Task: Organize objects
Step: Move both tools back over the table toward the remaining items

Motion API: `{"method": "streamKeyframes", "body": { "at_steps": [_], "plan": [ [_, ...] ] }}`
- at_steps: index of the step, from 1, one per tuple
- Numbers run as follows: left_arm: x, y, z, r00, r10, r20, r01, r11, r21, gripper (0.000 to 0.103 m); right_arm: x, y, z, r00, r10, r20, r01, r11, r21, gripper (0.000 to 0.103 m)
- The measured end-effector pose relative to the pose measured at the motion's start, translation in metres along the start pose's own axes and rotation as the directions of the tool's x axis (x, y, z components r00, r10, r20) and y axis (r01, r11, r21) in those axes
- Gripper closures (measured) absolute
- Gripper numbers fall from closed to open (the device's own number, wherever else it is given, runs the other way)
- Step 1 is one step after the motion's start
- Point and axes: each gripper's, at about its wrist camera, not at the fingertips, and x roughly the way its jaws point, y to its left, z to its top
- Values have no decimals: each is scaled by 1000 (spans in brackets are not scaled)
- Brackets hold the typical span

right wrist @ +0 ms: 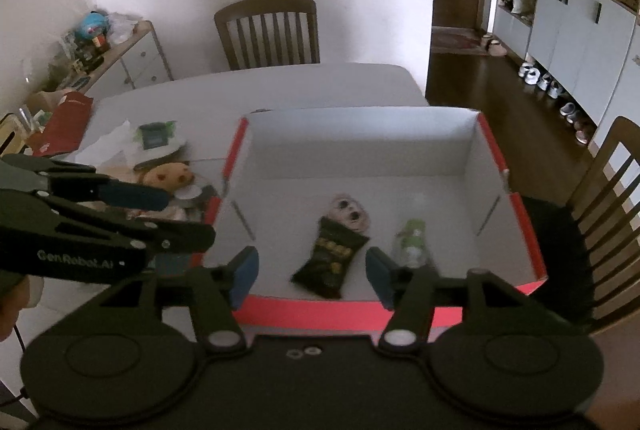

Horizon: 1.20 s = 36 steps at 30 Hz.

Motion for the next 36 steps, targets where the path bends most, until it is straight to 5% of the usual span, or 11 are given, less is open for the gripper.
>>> {"method": "streamKeyframes", "body": {
  "at_steps": [7, 11, 15, 23, 26, 28, 36],
  "plan": [
    [-31, 33, -21, 999, 6, 32, -6, 1000, -5, 40, 2, 39, -5, 1000, 10, 10, -10, 1000, 11, 38],
    [-47, 54, -35, 998, 27, 56, -27, 1000, -3, 28, 5, 65, -7, 1000, 15, 18, -15, 1000, 6, 31],
    [-60, 80, -48, 997, 48, 63, -47, 999, -18, 26, 9, 90, -8, 1000, 15, 22, -15, 1000, -8, 26],
    [-72, 134, -77, 995, 85, 44, -83, 995, -54, 17, 19, 132, -13, 999, 23, 30, -22, 999, -29, 6],
    [-72, 152, -86, 996, 86, 31, -84, 994, -68, 14, 27, 143, -13, 1000, 21, 18, -20, 999, -31, 5],
    [-72, 163, -94, 996, 82, 24, -80, 994, -77, 0, 34, 151, -15, 1000, 11, 9, -11, 999, -32, 5],
    [-61, 192, -125, 996, 86, 6, -86, 994, -73, 0, 60, 174, -21, 999, -17, -33, 16, 999, -44, 5]
  ]
}}
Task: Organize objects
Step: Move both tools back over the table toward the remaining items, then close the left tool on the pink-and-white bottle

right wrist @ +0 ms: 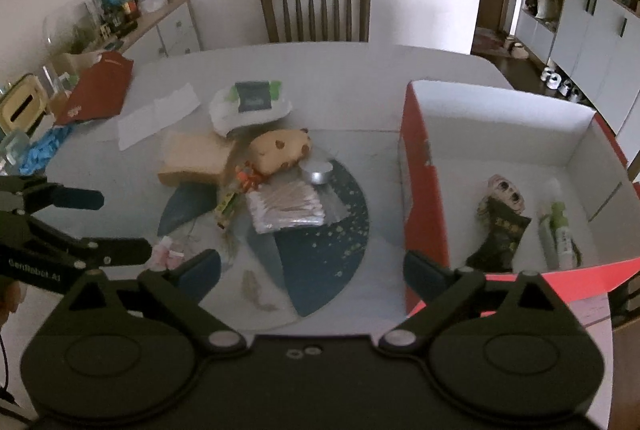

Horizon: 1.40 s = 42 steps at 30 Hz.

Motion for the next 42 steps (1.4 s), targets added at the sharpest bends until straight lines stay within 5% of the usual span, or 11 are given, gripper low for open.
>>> {"method": "streamKeyframes", "body": {
  "at_steps": [23, 42],
  "plan": [
    [61, 24, -41, 992, 82, -91, -85, 996, -24, 0, 98, 22, 31, 993, -71, -96, 65, 996, -63, 5],
    [65, 17, -43, 987, 142, -79, -143, 990, -8, 0, 161, 28, 42, 979, -46, -199, 14, 988, -156, 5]
  ]
}}
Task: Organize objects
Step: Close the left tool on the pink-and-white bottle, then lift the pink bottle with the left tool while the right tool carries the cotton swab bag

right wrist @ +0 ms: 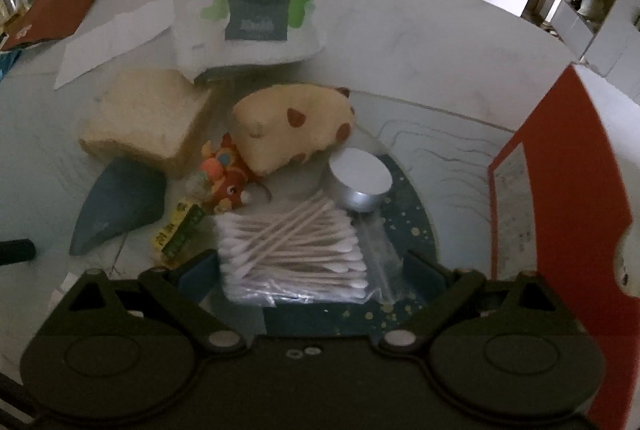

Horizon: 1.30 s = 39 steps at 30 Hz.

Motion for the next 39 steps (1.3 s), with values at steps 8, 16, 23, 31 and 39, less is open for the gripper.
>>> {"method": "streamKeyframes", "body": {
  "at_steps": [8, 16, 23, 31, 39],
  "plan": [
    [-4, -5, -1, 1000, 1, 11, -1, 1000, 15, 17, 0, -2, -4, 1000, 29, -7, -29, 999, 15, 13],
    [-11, -15, -1, 1000, 7, 14, -8, 998, 56, 59, -9, -2, -9, 1000, 30, 4, -30, 1000, 9, 31],
    [-15, -19, -2, 1000, 1, 4, -1, 999, 51, 73, -26, 2, -28, 998, 64, 0, -64, 997, 33, 32],
    [-22, -24, -7, 1000, -22, -8, 22, 1000, 13, 73, -62, 4, -56, 996, 91, 14, -92, 994, 56, 32],
    [-36, -45, -10, 998, -61, -4, 61, 998, 28, 74, -100, -7, -77, 994, 108, 30, -110, 989, 102, 32]
  ]
}}
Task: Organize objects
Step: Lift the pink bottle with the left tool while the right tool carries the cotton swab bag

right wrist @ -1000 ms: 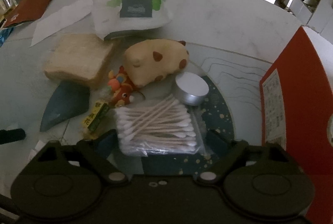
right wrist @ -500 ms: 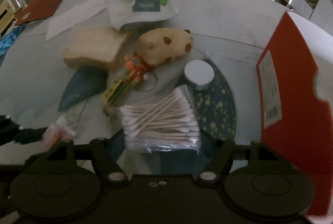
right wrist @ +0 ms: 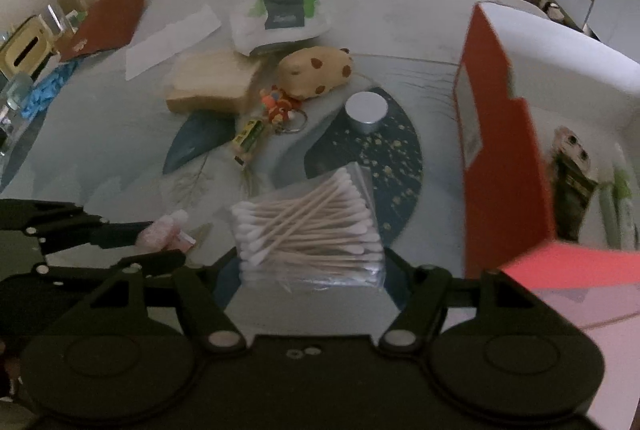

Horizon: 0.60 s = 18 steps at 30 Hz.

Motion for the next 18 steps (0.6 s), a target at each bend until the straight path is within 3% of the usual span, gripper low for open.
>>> {"method": "streamKeyframes", "body": {
  "at_steps": [18],
  "plan": [
    [-34, -51, 49, 992, -62, 106, 66, 997, -30, 76, -76, -60, -4, 994, 3, 112, -8, 999, 47, 32]
  ]
}}
